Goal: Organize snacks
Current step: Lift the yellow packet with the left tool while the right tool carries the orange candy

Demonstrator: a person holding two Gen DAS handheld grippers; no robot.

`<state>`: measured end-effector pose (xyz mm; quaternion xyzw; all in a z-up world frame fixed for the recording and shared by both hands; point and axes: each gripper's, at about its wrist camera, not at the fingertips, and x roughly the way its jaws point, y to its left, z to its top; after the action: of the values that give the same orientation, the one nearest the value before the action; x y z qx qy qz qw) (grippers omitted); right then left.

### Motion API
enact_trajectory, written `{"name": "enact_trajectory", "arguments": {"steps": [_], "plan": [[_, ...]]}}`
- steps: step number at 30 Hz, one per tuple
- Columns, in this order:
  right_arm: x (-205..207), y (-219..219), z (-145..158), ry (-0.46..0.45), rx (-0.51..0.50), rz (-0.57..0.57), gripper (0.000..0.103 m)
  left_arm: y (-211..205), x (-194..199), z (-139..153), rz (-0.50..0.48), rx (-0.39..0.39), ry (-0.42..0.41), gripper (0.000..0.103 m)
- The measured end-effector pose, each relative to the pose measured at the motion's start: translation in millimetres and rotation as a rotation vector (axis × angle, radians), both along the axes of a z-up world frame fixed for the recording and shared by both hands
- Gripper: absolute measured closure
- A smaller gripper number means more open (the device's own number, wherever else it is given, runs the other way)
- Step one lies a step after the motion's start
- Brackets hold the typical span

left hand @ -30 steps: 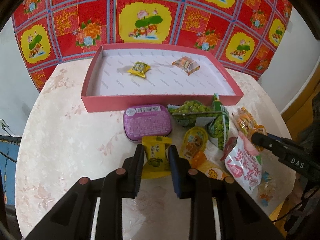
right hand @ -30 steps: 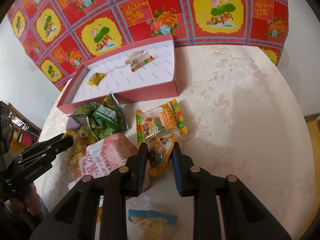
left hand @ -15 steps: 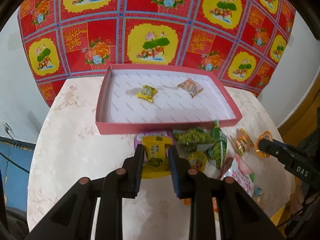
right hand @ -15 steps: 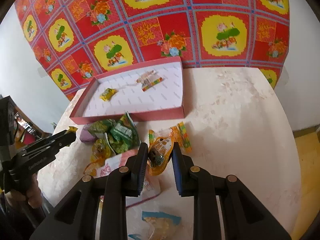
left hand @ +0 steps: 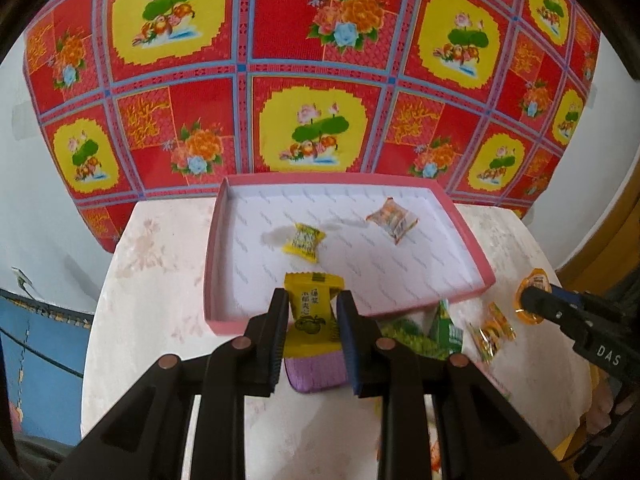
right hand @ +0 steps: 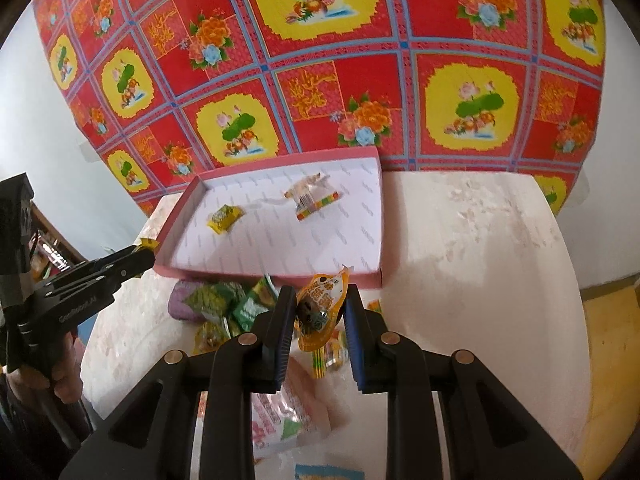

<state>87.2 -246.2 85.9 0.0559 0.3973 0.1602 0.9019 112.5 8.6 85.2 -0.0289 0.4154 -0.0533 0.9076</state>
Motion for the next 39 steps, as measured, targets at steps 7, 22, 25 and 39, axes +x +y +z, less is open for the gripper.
{"name": "enact_trajectory", "arguments": {"steps": [7, 22, 25, 39], "plan": [[17.9, 9.8, 7.4, -0.016, -0.031, 0.026, 0.078, -0.4, 21.4, -1.7, 0.013, 0.016, 0.017, 0.077], [67.4, 31.2, -4.9, 0.022, -0.096, 0.055, 0.078, -8.3, 64.8, -21.5, 0.004, 0.058, 0.064, 0.077], [78.3, 35.8, -11.5, 0.036, -0.106, 0.062, 0.078, -9.9, 72.8, -28.5, 0.0, 0.064, 0.081, 0.077], [109.0, 51.9, -36.0, 0.102, -0.142, 0.087, 0.078, -6.5, 95.7, -56.0, 0.01, 0.064, 0.146, 0.078]]}}
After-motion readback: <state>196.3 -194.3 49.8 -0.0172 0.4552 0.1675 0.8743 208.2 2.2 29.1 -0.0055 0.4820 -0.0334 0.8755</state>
